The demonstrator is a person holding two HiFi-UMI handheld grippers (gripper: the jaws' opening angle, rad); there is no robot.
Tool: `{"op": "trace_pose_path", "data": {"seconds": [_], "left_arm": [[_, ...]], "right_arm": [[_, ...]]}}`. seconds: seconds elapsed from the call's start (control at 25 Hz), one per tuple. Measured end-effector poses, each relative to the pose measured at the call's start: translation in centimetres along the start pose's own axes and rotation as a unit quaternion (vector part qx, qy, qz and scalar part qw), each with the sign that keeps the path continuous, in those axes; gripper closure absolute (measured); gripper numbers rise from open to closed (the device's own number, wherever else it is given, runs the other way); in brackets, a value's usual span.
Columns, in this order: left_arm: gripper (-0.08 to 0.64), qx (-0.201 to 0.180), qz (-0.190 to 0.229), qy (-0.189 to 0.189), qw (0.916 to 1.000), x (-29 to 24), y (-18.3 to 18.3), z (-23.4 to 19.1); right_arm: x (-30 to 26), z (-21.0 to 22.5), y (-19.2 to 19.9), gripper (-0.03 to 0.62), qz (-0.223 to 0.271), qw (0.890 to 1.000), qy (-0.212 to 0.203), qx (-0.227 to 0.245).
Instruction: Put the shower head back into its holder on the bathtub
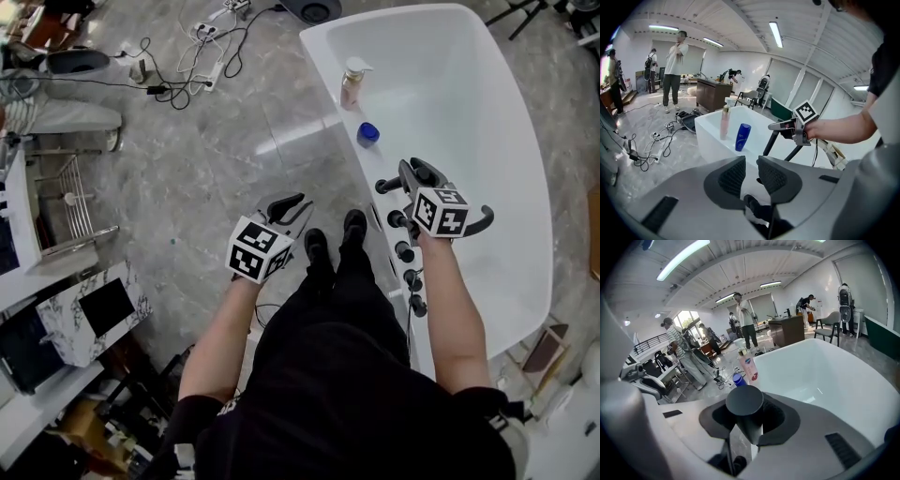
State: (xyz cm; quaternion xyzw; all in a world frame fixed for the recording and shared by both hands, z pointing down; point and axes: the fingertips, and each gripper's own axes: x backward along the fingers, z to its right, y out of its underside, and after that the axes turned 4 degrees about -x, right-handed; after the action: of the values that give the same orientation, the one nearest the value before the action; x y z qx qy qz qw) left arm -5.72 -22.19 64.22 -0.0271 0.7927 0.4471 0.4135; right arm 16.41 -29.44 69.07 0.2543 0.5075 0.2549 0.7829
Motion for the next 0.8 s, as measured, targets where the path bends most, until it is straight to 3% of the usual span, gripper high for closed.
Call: {"op": "trace_pose_path", "data": {"seconds": [0.44,0.8], "left_arm": [[0.469,0.044,0.004,-0.016,0.9989,1.1,2.3,-1.0],[0.474,0.050,0.000,-0.013,0.9987,0.4,2.0,-1.4]], "right_arm": [[-3.5,0.9,3.3,0.476,-0.057,0.998,0.026,0.015],[-4.6,1.6,4.3,0.476,-0.072,0.997,0.041,0.010]]}}
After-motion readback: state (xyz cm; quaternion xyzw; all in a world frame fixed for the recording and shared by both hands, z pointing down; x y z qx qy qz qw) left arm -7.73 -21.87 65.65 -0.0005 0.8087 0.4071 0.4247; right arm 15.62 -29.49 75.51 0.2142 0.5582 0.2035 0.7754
